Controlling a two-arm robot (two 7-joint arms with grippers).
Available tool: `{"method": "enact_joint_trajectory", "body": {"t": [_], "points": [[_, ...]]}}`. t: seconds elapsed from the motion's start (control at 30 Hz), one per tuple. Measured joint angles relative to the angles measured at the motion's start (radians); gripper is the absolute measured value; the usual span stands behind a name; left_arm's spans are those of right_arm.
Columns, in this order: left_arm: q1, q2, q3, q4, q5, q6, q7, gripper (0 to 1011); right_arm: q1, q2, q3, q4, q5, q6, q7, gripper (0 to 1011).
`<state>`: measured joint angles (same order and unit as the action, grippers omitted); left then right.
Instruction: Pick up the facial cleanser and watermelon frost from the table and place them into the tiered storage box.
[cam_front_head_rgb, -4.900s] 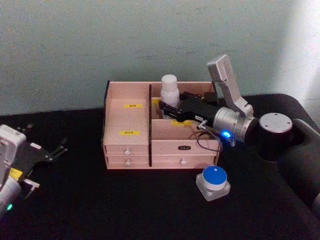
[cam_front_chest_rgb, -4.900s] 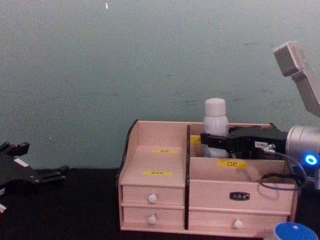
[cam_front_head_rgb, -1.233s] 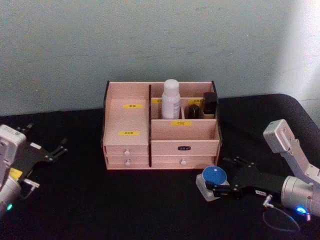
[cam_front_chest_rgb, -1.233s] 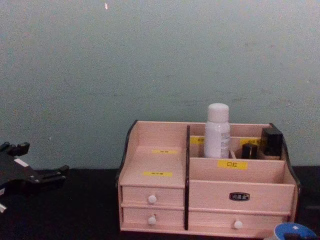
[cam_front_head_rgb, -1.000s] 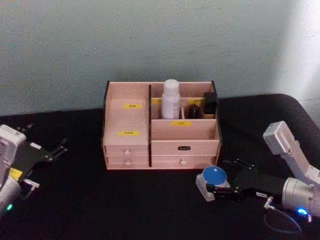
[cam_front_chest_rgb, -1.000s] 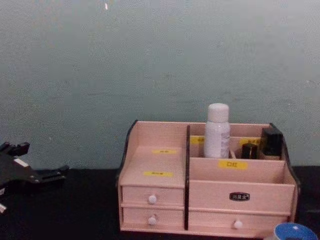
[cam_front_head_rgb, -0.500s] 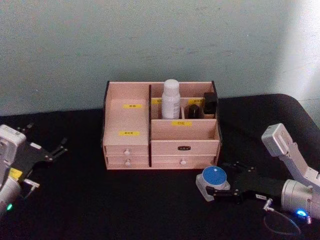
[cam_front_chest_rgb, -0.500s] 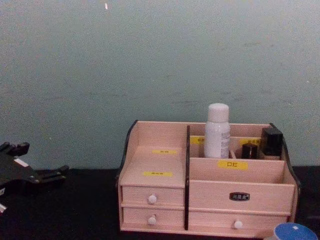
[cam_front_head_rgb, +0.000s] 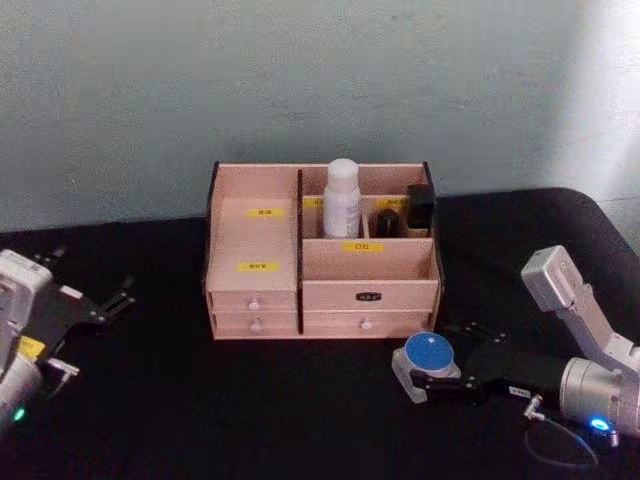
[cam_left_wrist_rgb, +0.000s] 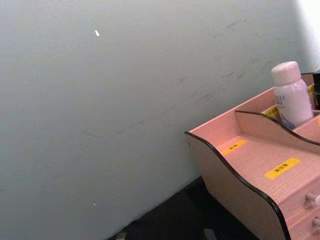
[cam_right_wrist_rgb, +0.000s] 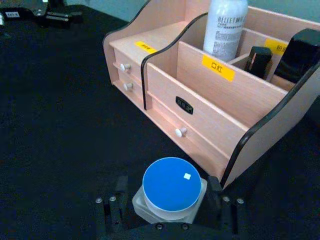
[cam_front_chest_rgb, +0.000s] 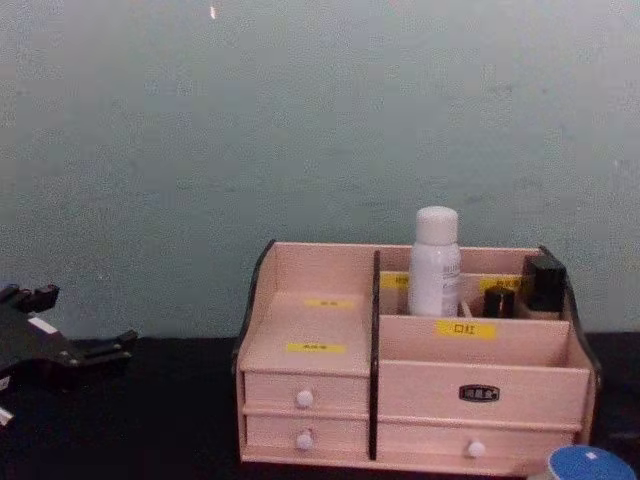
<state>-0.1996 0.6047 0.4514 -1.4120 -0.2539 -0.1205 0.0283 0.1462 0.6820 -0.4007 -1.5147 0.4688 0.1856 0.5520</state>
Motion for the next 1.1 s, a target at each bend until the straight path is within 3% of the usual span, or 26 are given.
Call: {"method": "enact_joint_trajectory", "body": {"t": [0.4, 1.1], "points": [[0.000, 0.000, 0.000, 0.000, 0.000, 0.000, 0.000, 1001, 0.005, 0.001, 0.007, 0.005, 0.006, -0.013, -0.001, 1000], [0.000, 0.000, 0.000, 0.000, 0.000, 0.000, 0.000, 1001, 0.039, -0.014, -0.016, 0.049, 0.003, -0.011, 0.022, 1000]]}}
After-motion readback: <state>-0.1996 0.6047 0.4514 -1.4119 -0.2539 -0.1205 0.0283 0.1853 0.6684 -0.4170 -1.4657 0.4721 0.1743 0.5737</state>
